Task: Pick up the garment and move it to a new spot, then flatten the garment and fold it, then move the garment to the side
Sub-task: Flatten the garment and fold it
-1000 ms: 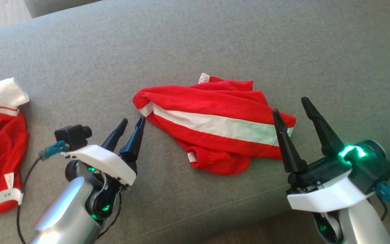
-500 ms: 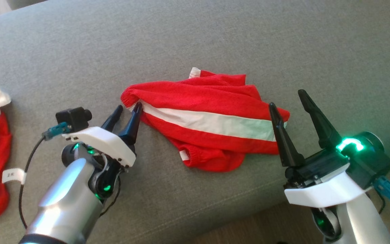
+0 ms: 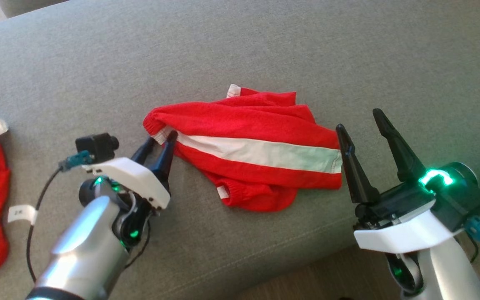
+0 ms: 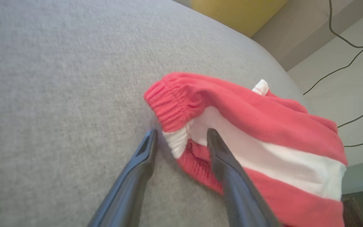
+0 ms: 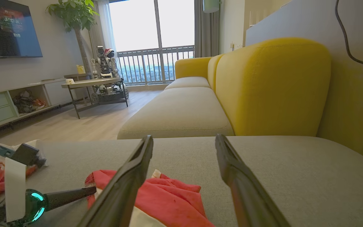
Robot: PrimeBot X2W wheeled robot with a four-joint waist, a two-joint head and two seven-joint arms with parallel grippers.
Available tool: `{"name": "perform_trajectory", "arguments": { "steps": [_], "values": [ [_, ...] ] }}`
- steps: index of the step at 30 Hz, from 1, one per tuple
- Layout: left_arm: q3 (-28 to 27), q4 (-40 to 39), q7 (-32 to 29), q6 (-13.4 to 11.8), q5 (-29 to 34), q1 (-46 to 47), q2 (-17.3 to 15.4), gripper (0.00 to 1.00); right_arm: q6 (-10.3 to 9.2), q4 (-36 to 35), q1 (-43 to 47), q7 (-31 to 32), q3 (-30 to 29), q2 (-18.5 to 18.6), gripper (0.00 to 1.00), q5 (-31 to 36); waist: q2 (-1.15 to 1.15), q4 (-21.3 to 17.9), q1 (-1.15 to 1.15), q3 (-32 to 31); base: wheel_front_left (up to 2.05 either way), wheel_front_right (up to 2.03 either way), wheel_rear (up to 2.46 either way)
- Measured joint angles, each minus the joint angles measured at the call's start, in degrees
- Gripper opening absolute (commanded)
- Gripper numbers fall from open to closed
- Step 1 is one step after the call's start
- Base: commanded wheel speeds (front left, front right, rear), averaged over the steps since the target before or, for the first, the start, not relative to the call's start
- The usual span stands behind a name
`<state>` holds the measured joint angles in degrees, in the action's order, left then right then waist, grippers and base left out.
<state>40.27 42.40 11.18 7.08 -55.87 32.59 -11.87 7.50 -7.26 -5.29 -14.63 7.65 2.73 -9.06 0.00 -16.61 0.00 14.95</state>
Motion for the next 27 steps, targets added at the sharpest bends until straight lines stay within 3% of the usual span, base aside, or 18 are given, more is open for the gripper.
{"name": "perform_trajectory", "arguments": {
  "steps": [3, 4, 6, 10, 18, 27],
  "values": [
    [0.79, -1.24, 0.03, -0.01, 0.01, -1.43, -0.04, 0.67, 0.0, -0.07, 0.02, 0.0, -0.21, 0.0, 1.0, 0.0, 0.0, 0.36, 0.0, -0.02, 0.0, 0.0, 0.0],
    [1.08, -1.51, 0.09, -0.01, 0.14, -1.75, -0.14, 0.53, 0.0, -0.1, 0.03, 0.0, -0.18, -0.01, 1.0, 0.0, 0.0, 0.49, 0.0, -0.05, 0.0, 0.0, 0.0],
    [1.36, -1.64, 0.59, -0.43, 0.64, -1.86, -0.12, 0.43, 0.0, -0.14, 0.03, 0.0, -0.14, -0.01, 1.0, 0.01, 0.0, 0.64, 0.0, -0.13, 0.0, 0.0, 0.0],
    [1.35, -2.05, 1.14, -1.02, 0.83, -2.3, -0.13, 0.38, 0.0, -0.14, 0.07, 0.0, 0.09, 0.0, 1.0, 0.02, 0.0, 0.67, 0.0, -0.6, 0.0, 0.0, 0.0],
    [0.82, -3.22, 2.07, -1.59, 0.85, -3.41, -0.46, 0.49, 0.0, 0.14, 0.14, 0.0, 0.49, 0.0, 1.0, 0.02, 0.0, 0.04, 0.0, -1.19, 0.0, 0.0, 0.0],
    [-0.67, -3.5, 3.04, -3.21, 2.49, -3.96, -0.38, 0.49, 0.0, 0.56, 0.14, 0.0, 0.64, 0.0, 1.0, 0.58, 0.0, -0.25, 0.0, -1.26, 0.0, 0.0, 0.0]
  ]
}}
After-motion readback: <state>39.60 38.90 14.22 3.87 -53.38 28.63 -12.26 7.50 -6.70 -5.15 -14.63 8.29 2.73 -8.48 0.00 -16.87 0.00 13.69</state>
